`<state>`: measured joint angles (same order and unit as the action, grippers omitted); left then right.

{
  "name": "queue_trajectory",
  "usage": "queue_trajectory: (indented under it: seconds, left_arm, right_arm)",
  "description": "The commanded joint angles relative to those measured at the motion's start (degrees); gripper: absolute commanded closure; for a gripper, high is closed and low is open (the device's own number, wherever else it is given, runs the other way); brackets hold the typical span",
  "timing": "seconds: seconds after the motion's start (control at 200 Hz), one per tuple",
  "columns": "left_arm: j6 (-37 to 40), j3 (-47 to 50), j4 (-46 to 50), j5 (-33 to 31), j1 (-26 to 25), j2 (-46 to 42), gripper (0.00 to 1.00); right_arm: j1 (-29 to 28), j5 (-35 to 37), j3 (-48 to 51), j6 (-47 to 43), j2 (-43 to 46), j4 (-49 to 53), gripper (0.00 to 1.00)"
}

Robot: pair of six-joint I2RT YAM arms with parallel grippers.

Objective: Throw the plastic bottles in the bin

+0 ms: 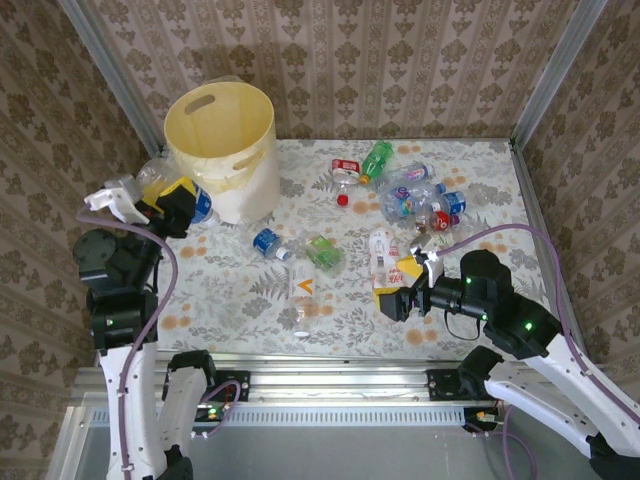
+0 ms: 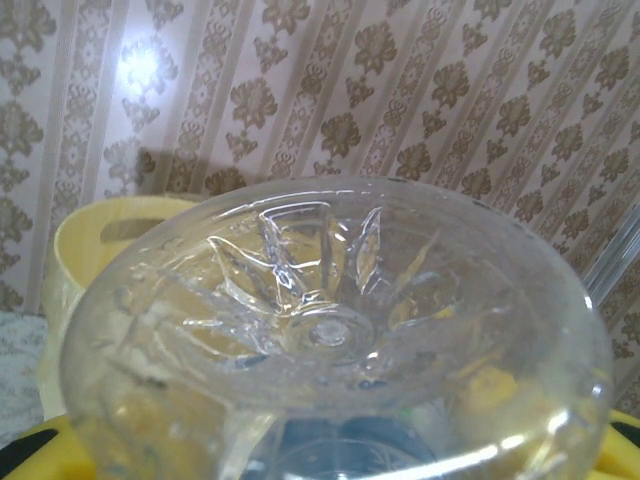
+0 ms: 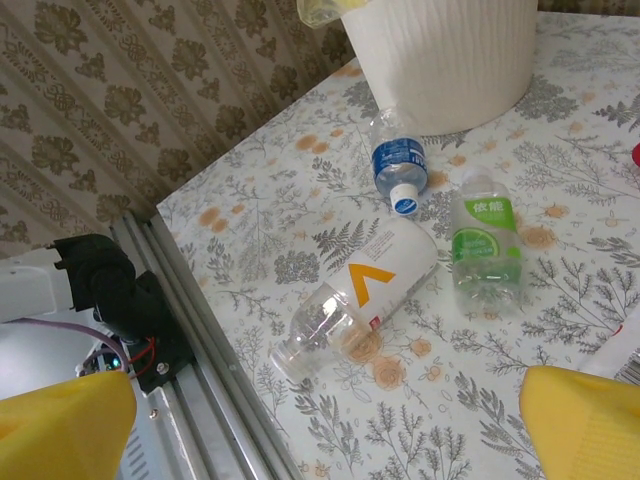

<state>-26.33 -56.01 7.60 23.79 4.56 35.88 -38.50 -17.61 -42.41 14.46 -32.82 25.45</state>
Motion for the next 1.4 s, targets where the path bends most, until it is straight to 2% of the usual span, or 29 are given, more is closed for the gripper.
queue_trajectory:
  seconds: [0.0,0.13,0.325,0.635,0.82,1.075,1.275,1.395]
  left_arm:
    - [1.8,-0.5,-9.3,0.2,-0.4,-0.4,0.49]
    - [-0.5,2.1,-20.1,-0.5,-0.6,-0.2,0.51]
    - [-2.4,3.9,-34.9,-1.6,-1.3,2.0,0.49]
    - [-2.4,3.4,-46.9,-4.4,-1.7,6.5,0.45]
    - [-1.8,4.8,-53.3,-9.1,-2.0,7.9,0.45]
    - [-2.9,4.8,-59.6,-11.4,-2.5,12.2,0.45]
    - [-3.1,3.3,-58.9,-12.1,-3.2,17.2,0.45]
    - [-1.9,-0.4,-55.2,-12.5,-3.7,22.9,0.44]
  right_arm:
    - [0.1,-0.8,-2.0,-1.6,0.0,-1.6,0.00]
    - [0.1,-0.8,-2.0,-1.4,0.3,-2.1,0.00]
    - [0.1,-0.4,-2.2,-1.3,0.1,-2.7,0.00]
    - [0.1,-0.4,-2.1,-1.4,-0.5,-2.6,0.00]
    - [0.1,-0.7,-1.8,-1.7,0.1,-3.3,0.00]
    - [0.2,-1.0,-1.4,-2.5,0.4,-4.5,0.00]
    - [0.2,-1.1,-1.5,-3.2,0.0,-4.1,0.00]
    - [0.2,-1.0,-1.8,-3.6,-0.1,-3.7,0.00]
